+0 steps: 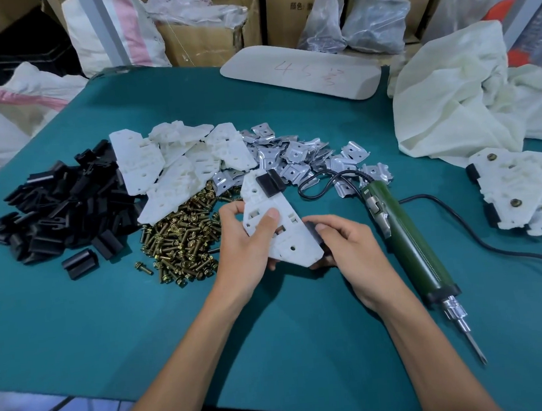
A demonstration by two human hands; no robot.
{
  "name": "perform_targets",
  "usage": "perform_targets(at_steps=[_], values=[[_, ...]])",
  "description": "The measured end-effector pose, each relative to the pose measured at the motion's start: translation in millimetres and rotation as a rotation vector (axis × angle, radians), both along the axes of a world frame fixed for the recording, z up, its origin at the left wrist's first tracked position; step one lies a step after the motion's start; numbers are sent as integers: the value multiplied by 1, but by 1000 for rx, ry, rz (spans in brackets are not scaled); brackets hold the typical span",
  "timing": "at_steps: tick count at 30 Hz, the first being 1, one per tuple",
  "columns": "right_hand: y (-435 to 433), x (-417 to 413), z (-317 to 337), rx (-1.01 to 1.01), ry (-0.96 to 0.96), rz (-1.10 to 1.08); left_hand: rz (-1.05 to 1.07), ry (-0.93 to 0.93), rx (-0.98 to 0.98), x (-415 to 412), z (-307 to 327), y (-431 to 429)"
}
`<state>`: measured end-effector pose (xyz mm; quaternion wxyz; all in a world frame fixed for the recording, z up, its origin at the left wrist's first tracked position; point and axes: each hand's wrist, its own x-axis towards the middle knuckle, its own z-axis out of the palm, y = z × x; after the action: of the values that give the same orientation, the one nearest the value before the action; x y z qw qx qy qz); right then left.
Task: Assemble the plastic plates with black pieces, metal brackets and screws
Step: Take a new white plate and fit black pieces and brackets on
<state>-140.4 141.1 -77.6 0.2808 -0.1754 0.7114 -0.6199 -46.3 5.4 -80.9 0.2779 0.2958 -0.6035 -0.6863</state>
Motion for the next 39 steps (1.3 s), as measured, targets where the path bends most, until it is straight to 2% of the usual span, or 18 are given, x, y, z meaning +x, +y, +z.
perform_targets(at_steps=[7,23,27,30,34,37,39], values=[[3,3,-2,78,204,12,42,-41,-101,1,-2,5],[6,-1,2,72,220,31,0,-23,-70,2,-2,3],[5,-3,1,46,241,-3,-141,-13,-112,5,-1,9],[6,-3,-2,60,221,-21,-170,-124,-248,7,1,15],[7,-3,-3,83,249,-41,-55,-324,-710,17,6,8],[8,-3,-4,169,345,-49,-19,-337,-925,32,19,-13],[9,-2,-4,210,424,-85,-2,-428,-1069,41,26,-37]])
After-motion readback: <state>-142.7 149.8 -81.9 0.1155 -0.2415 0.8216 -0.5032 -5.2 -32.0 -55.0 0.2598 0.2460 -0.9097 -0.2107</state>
